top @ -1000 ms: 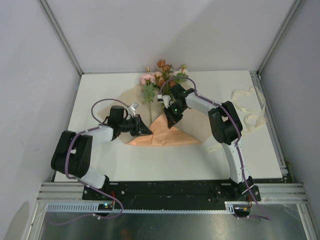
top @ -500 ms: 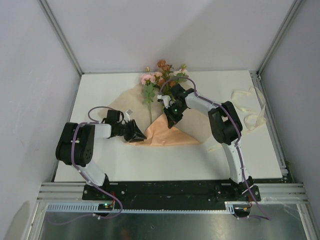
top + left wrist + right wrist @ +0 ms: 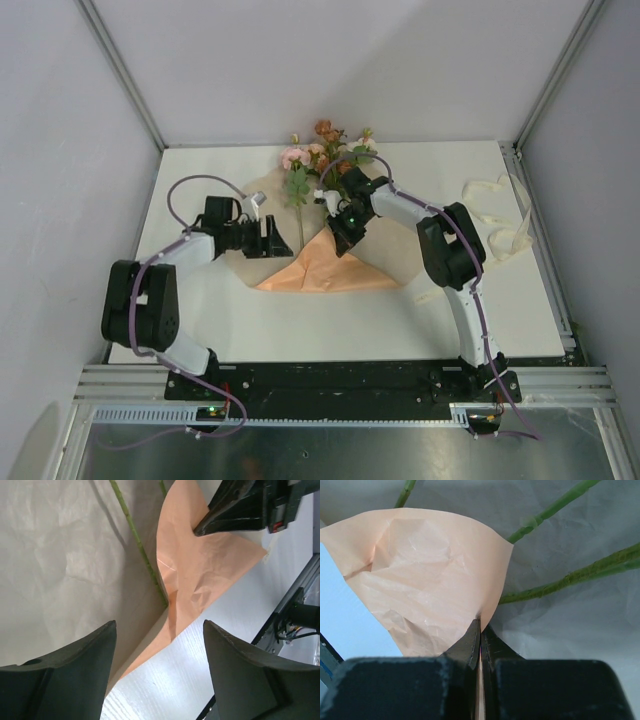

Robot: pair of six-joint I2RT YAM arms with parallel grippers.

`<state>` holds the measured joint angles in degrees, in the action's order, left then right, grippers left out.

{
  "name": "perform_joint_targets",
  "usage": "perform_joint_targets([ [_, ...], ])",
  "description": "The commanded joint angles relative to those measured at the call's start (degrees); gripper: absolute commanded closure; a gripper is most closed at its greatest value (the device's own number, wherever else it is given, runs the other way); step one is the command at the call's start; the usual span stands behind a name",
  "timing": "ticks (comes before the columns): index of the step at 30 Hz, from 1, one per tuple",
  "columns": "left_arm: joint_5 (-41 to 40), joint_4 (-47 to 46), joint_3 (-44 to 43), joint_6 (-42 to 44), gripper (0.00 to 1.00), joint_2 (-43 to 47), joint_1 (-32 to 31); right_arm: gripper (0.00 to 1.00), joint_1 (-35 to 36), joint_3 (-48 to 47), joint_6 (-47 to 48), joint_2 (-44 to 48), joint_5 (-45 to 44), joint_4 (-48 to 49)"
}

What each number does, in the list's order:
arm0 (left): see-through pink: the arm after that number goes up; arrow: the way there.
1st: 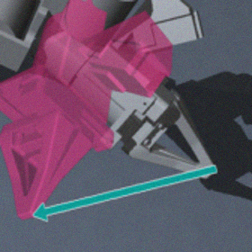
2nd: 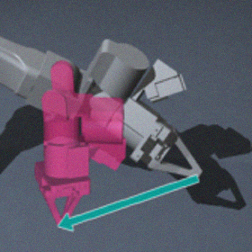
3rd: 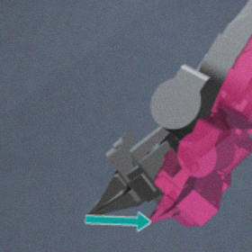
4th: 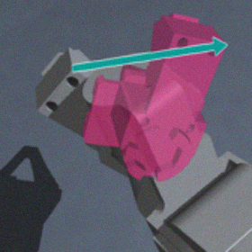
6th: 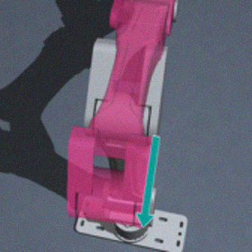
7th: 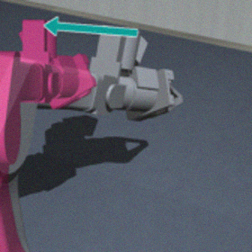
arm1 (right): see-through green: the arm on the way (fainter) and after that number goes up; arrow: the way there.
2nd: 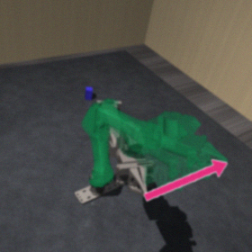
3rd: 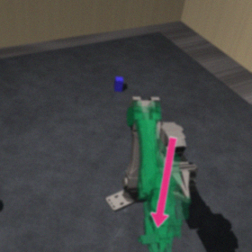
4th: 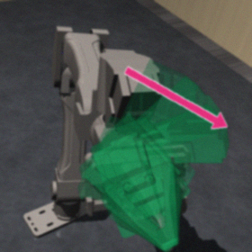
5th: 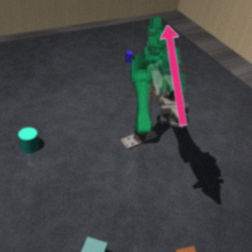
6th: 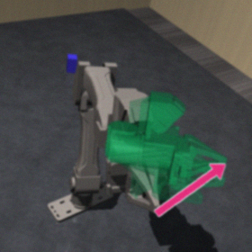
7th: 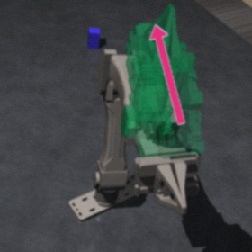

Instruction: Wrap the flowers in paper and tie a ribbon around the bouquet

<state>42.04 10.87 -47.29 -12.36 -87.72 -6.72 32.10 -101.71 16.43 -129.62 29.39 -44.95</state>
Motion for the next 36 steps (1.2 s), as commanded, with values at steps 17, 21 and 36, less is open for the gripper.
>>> perform_joint_targets([
  [17,-1.43,9.98,-1.74,5.26,0.97,-7.92,0.25,1.00,0.34,0.41,2.31,5.11,-0.01,-0.62],
  [21,-4.80,9.78,-0.29,3.06,1.00,-7.02,2.75,1.00,-0.01,2.09,3.02,5.45,-0.87,0.10],
  [36,-0.90,4.14,-0.40,-0.51,0.56,5.77,3.76,1.00,0.57,-0.31,1.96,4.18,0.24,1.05],
])
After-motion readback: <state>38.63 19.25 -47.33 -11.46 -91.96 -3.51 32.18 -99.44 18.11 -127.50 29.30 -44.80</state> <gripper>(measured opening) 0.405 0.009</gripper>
